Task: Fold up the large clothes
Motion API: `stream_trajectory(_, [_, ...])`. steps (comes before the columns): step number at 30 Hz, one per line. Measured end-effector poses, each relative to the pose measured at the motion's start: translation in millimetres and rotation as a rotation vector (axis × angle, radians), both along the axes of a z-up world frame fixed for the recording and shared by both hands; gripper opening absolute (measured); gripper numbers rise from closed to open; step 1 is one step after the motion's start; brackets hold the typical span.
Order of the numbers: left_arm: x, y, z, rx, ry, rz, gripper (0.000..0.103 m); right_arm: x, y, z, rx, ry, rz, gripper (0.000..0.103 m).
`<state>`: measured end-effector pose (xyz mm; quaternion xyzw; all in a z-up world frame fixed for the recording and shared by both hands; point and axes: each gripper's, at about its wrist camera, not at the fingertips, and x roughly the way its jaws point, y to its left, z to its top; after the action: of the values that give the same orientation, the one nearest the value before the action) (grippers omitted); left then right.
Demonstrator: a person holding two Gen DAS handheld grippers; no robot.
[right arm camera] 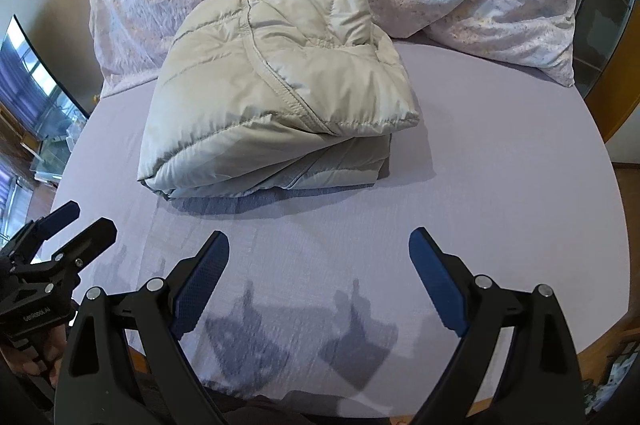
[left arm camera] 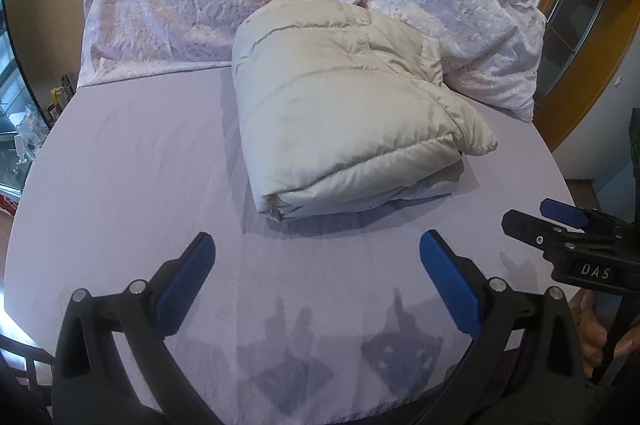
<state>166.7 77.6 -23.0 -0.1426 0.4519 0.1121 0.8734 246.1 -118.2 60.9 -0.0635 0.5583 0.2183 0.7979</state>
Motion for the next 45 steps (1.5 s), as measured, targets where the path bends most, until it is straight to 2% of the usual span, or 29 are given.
stream_trajectory(45, [0.7, -1.8, 1.7, -0.024, -0.026, 0.0, 0.101, 0.1, 1.5, 6.8, 0.01, -0.024, 0.002, 0.093])
